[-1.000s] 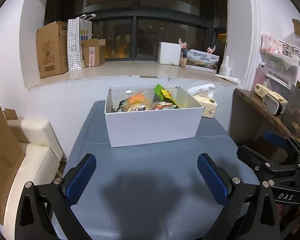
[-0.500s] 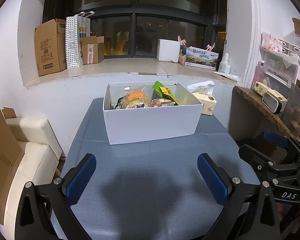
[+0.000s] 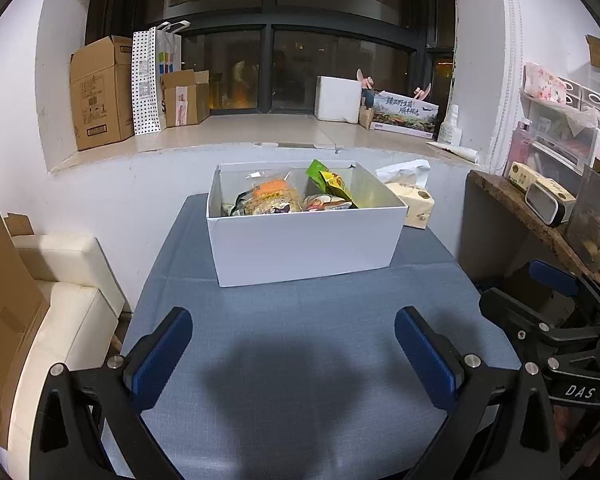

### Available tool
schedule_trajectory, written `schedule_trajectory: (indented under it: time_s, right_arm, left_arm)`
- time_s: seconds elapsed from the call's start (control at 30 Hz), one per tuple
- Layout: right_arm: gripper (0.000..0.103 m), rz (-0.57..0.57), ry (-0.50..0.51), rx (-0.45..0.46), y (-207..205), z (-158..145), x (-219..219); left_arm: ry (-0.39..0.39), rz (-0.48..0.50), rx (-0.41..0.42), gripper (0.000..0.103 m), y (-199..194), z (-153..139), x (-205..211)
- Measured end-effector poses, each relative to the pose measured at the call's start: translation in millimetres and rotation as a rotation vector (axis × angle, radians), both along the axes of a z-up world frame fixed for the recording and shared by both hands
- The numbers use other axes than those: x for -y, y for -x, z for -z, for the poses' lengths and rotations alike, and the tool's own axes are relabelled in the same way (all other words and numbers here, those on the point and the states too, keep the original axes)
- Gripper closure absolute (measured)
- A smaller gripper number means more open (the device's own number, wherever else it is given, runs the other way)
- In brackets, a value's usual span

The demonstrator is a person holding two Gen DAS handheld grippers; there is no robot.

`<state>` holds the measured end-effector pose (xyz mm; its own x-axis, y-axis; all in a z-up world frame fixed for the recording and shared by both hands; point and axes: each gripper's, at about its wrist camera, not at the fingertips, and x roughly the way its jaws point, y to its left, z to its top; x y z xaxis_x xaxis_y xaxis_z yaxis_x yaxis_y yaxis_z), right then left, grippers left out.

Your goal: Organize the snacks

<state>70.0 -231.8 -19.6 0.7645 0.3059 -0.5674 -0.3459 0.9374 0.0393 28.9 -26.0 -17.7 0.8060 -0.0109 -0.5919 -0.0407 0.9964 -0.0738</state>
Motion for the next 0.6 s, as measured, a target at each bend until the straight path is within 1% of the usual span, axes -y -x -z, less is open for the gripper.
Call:
schedule_trajectory:
  time_s: [0.6]
  right_arm:
    - [0.0,-0.003,0.001,0.0,1.3,1.4,-1.1]
  left_arm:
    - [0.004,0.001,-0.009,0.0,-0.5,3.4,1.5]
